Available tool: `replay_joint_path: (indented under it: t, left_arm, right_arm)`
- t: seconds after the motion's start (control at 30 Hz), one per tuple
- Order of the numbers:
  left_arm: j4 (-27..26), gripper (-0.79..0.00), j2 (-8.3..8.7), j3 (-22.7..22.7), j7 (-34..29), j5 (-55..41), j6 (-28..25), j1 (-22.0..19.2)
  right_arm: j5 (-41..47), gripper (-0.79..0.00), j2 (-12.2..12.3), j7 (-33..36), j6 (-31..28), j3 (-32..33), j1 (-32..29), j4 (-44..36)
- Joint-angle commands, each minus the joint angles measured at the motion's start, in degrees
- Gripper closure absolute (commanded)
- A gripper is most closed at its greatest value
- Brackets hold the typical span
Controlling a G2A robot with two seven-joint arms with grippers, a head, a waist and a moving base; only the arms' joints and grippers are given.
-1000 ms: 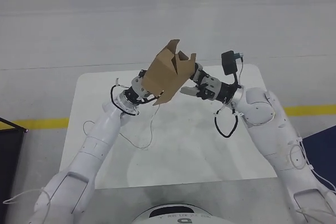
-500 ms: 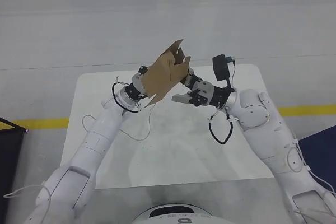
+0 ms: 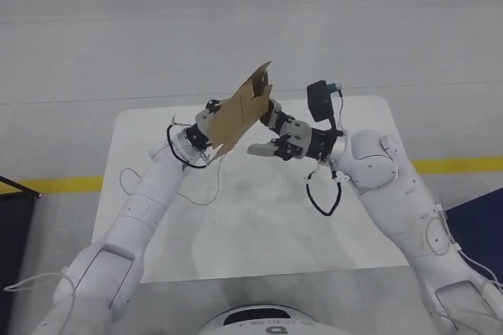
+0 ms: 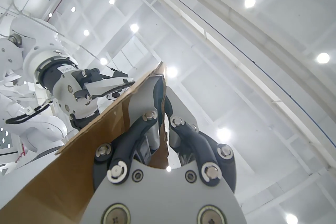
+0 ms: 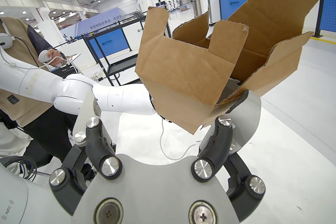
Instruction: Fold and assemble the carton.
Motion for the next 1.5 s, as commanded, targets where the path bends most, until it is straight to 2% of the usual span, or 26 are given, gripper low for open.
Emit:
replay_joint_path:
  t: [0.0,0.23,0.4,0.6,0.8,1.0,1.47]
  left_arm:
    - [0.4,0.000,-0.05,-0.1,-0.2,0.3,0.1,-0.1]
    - [0.7,0.000,-0.40,-1.0,-1.6,-2.4,3.4,-0.2]
    - [1.1,0.000,-0.53,-1.4,-2.8,-3.4,5.7,-0.3]
    - [-1.2,0.000,-0.48,-0.4,-2.5,-4.8,6.2,0.4]
    - [-3.8,0.000,0.23,1.0,-2.9,-5.1,5.7,0.9]
    - [-5.0,0.000,0.94,2.2,-3.2,-5.5,5.4,1.0]
    - [-5.1,0.000,1.91,4.8,-3.8,-6.9,4.8,0.5]
  right_arm:
    - [-0.1,-0.785,-0.1,0.1,0.1,-0.5,0.3,0.1]
    - [-0.7,-0.785,0.0,-1.5,0.7,1.2,-0.1,0.8]
    - [-1.4,-0.785,0.6,-2.8,1.2,4.5,-1.9,0.2]
    - [-1.4,-0.785,1.3,-7.2,3.6,10.3,-5.3,-2.0]
    - [-5.0,-0.785,1.6,-9.7,13.4,14.0,-8.2,-3.9]
    - [-7.6,-0.785,1.7,-9.2,19.8,15.6,-9.9,-5.7]
    - [-5.3,-0.785,1.5,-4.9,21.6,14.4,-8.3,-5.5]
